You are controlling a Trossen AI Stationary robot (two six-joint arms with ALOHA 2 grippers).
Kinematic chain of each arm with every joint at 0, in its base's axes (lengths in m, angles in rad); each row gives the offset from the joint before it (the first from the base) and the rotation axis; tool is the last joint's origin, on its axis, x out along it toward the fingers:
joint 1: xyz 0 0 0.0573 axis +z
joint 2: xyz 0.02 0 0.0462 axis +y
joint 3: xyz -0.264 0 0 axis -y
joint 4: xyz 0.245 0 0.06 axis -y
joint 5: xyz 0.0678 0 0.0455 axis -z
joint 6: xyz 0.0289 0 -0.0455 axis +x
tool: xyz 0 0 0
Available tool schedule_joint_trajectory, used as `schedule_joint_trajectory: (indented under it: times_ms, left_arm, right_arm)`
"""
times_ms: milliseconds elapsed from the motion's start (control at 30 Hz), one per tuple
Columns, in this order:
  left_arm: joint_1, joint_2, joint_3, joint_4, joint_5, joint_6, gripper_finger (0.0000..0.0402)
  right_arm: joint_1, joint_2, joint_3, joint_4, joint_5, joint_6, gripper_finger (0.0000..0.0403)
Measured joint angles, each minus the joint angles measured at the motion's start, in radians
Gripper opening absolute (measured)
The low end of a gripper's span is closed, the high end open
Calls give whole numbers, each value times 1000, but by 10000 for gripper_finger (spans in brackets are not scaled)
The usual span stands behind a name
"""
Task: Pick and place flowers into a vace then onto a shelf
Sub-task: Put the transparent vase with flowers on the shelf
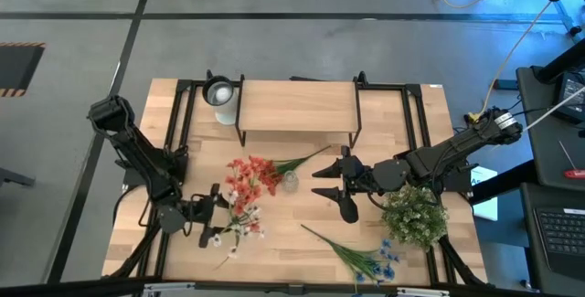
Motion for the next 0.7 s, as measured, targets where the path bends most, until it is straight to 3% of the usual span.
schedule_joint_trajectory:
  times_ms: [267,500,700]
  left_arm:
    - [38,0,1,-57,81,6,284]
    - [46,0,1,-92,79,1,283]
    - [46,0,1,-144,111,-73,259]
  right_arm:
    - [0,0,0,0,0,-1,201]
    - [0,0,0,0,0,-2,201]
    - [0,0,0,-3,0,-4,201]
